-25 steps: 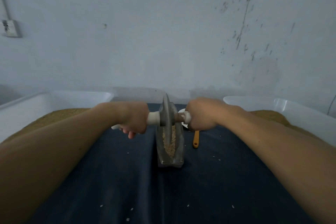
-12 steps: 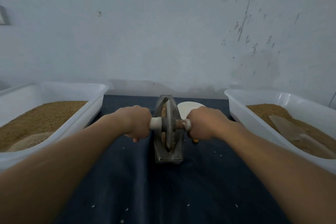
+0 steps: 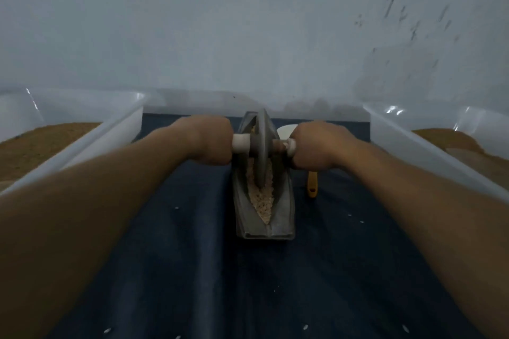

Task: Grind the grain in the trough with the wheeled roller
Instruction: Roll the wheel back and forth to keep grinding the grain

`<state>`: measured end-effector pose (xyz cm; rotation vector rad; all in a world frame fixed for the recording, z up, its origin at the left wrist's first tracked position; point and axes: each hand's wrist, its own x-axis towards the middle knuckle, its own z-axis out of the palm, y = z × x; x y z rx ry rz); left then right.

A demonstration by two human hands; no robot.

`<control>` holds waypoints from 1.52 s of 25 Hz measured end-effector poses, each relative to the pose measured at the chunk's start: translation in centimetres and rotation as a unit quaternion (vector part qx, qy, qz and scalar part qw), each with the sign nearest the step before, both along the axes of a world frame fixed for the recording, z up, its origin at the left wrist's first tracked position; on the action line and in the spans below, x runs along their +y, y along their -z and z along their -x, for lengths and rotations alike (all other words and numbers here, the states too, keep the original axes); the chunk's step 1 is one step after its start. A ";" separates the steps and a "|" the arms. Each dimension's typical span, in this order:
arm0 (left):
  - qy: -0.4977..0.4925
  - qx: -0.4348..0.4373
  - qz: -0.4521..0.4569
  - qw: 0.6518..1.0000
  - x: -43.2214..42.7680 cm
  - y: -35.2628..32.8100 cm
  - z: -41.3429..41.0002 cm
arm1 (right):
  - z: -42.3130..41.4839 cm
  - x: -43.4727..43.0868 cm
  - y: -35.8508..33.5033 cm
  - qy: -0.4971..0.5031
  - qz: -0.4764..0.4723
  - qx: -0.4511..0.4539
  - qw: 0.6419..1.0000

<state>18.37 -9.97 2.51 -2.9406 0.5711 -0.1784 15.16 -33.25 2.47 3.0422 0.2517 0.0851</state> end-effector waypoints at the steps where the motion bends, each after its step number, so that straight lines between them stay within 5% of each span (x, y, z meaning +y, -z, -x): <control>1: 0.004 -0.010 -0.005 1.000 -0.2 -0.1 -0.6 | -0.6 0.0 0.0 -0.002 0.000 0.001 1.000; 18: 0.010 -0.032 0.002 0.999 -0.2 0.3 -0.9 | -1.2 0.4 -0.3 -0.011 0.013 -0.016 1.000; 30: -0.042 0.131 -0.029 0.990 -1.2 -1.4 1.4 | 0.8 0.1 -0.4 -0.035 -0.014 0.055 0.998; 35: -0.037 0.084 -0.011 0.996 -1.7 -1.4 -2.3 | -3.4 -0.4 0.3 -0.018 0.004 -0.044 0.999; 38: -0.011 -0.018 -0.003 1.000 -1.4 -0.8 -3.1 | -3.7 -0.6 1.2 -0.013 0.001 -0.139 0.990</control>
